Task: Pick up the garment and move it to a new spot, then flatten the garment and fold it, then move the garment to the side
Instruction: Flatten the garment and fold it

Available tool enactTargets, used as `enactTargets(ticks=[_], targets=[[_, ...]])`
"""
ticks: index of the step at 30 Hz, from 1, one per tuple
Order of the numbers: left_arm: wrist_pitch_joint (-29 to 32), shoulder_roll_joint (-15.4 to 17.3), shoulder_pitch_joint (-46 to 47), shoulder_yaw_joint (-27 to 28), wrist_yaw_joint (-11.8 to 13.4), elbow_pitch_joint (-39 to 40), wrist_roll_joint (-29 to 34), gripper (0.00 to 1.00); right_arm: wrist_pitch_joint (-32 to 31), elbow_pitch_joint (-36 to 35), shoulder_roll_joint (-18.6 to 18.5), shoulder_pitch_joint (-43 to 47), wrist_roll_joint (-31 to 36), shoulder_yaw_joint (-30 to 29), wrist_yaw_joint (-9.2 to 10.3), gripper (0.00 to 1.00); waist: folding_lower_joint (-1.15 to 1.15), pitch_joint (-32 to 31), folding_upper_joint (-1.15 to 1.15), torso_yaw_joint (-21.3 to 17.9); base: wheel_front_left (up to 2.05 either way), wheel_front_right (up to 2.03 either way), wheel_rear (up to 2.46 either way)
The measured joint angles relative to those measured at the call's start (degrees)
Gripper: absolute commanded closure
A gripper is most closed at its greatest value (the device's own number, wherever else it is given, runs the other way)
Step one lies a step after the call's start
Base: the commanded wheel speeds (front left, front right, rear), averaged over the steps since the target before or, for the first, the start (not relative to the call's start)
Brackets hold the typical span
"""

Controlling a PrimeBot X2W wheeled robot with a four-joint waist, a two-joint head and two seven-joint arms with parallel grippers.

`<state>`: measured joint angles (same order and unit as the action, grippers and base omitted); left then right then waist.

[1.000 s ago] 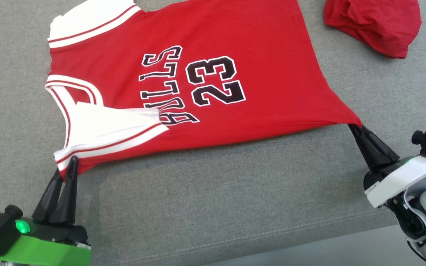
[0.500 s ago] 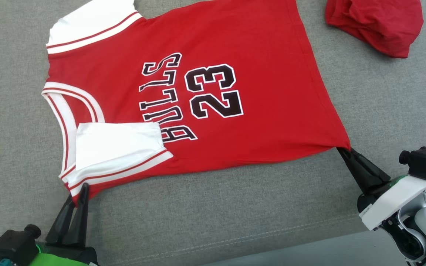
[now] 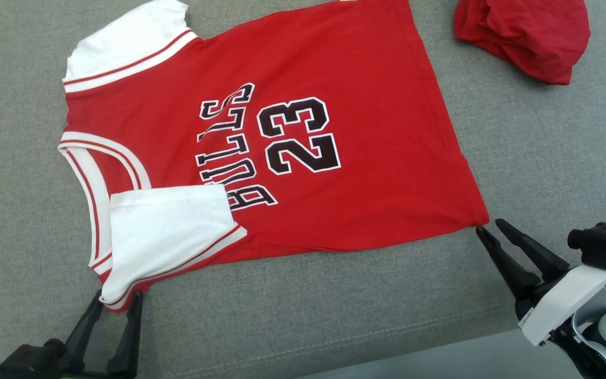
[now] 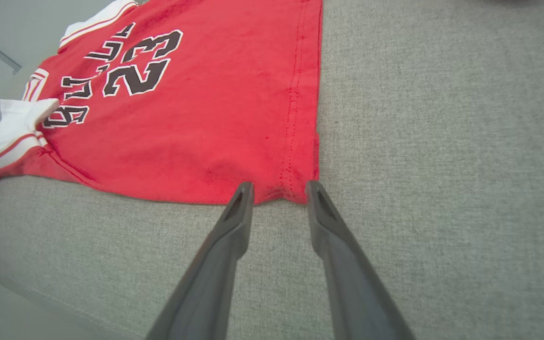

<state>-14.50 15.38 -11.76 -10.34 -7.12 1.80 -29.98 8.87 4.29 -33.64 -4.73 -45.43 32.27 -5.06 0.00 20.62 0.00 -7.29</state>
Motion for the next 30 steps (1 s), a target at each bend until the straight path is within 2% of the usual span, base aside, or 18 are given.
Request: enactTargets(ticks=[6,14,18,22,24,30], targets=[[0.0,1.66,-0.09,0.13,0.0,-0.87,-0.04,0.0,-0.63,-0.36,-0.71,1.05,-0.52,0.03,0.22,0.0,0.0,-0.41,0.0,-0.21,0.0,0.0,0.0],[0.0,1.44,-0.04,2.76,0.0,0.98,-1.11,0.0,-0.15,-1.31,-2.35,2.71,-1.62,-3.1,1.67,0.0,0.0,-1.75,0.0,0.19,0.0,0.0,0.0],[0.0,1.16,0.26,0.92,0.0,2.66,-2.34,0.0,0.26,-2.09,-3.36,2.68,-1.6,-4.11,1.78,0.0,0.0,-3.06,0.0,0.48,0.0,0.0,0.0],[0.0,1.0,0.57,-1.34,0.0,3.2,-2.45,0.0,0.68,-2.67,-4.28,2.68,-1.6,-5.32,2.74,0.0,0.0,-4.58,0.0,0.84,0.0,0.0,0.0],[0.0,1.31,1.19,-2.6,0.0,2.7,-2.45,0.0,0.69,-2.99,-4.8,2.61,-1.49,-5.8,3.25,0.0,0.0,-5.34,0.0,1.05,0.0,0.0,0.0],[0.0,1.29,4.44,-2.68,0.0,-0.18,-2.45,0.0,0.76,-4.19,-4.65,2.08,-1.49,-5.83,3.22,0.0,0.0,-7.44,0.0,1.56,0.0,0.0,0.0]])
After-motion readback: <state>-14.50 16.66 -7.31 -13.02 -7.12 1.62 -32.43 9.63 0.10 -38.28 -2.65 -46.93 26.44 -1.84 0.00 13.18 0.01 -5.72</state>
